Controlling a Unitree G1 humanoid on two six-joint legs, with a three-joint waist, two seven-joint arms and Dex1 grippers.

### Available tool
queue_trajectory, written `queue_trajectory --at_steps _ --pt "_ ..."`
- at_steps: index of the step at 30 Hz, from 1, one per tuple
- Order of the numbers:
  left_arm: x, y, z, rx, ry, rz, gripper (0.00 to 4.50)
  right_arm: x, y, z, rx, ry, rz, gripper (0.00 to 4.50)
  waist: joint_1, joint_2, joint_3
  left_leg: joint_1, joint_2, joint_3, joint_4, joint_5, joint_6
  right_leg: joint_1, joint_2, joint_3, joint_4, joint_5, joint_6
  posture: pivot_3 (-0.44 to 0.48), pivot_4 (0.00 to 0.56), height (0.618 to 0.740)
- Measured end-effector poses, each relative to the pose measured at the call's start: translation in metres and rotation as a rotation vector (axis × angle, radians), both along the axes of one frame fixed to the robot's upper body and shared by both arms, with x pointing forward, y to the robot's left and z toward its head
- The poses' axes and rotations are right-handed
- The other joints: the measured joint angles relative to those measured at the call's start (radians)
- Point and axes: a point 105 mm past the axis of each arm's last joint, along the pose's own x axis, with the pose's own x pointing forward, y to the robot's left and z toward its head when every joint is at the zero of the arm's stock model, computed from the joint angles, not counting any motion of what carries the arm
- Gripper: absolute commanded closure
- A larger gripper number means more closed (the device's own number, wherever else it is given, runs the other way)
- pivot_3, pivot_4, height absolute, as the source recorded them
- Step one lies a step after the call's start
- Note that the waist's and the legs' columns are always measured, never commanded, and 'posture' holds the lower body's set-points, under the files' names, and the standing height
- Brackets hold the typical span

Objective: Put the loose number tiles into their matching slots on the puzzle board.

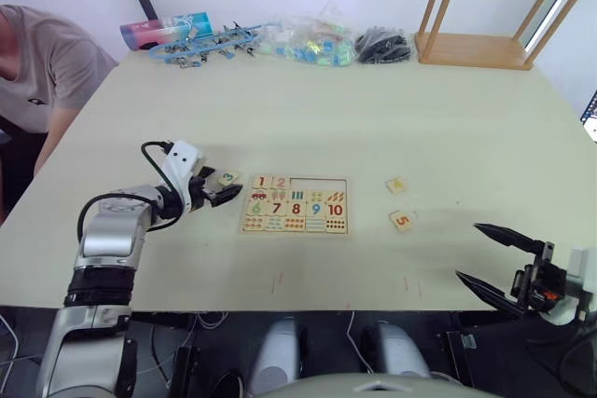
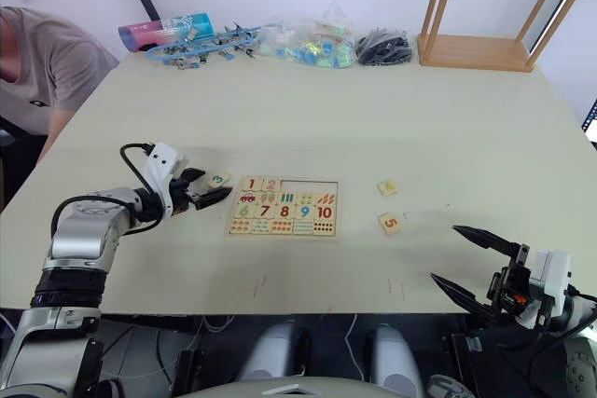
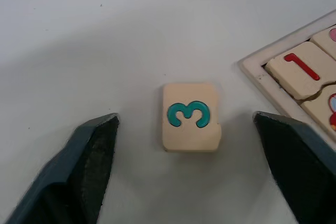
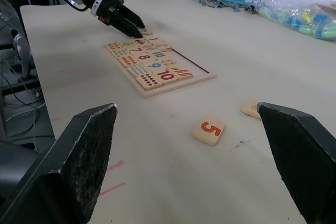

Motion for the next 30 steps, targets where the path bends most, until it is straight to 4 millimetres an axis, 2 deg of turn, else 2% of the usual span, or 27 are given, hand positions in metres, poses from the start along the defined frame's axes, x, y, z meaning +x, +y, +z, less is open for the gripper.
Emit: queue_trajectory --at_steps 3,5,19,24,30 --pt "0.0 0.001 0.0 0.002 -0.003 0.001 2.56 0.0 0.0 0.0 0.001 0.002 -0.001 0.0 -0.001 0.0 0.0 0.0 0.0 0.0 0.0 0.0 0.0 0.0 0.0 0.0 0.0 0.0 0.0 0.0 0.15 0.737" --pt "0.0 0.002 -0.001 0.001 -0.002 0.001 3.58 0.0 0.0 0.0 0.001 0.002 -0.002 0.0 -0.001 0.0 0.0 0.0 0.0 0.0 0.0 0.0 0.0 0.0 0.0 0.0 0.0 0.0 0.0 0.0 0.15 0.737" --pt "-0.001 0.007 0.003 0.018 -0.009 -0.057 3.58 0.001 0.005 0.0 0.015 0.001 0.025 0.0 -0.005 0.0 0.0 0.0 0.0 0.0 0.0 0.0 0.0 0.0 0.0 0.0 -0.001 0.0 0.0 0.0 0.15 0.737" --pt "-0.001 0.008 0.007 0.052 0.003 -0.145 3.58 0.003 0.008 0.002 0.023 -0.012 0.04 0.0 -0.005 -0.001 0.001 -0.001 0.0 0.0 0.0 0.0 0.0 0.0 0.001 -0.001 -0.001 0.0 0.0 0.0 0.15 0.737" --pt "-0.002 -0.012 0.031 0.077 -0.039 -0.423 3.58 0.003 0.013 0.0 0.039 -0.005 0.055 0.0 -0.004 -0.002 0.002 -0.002 -0.001 -0.001 0.0 0.0 0.0 0.0 0.001 -0.002 -0.002 0.0 0.0 0.0 0.15 0.737"
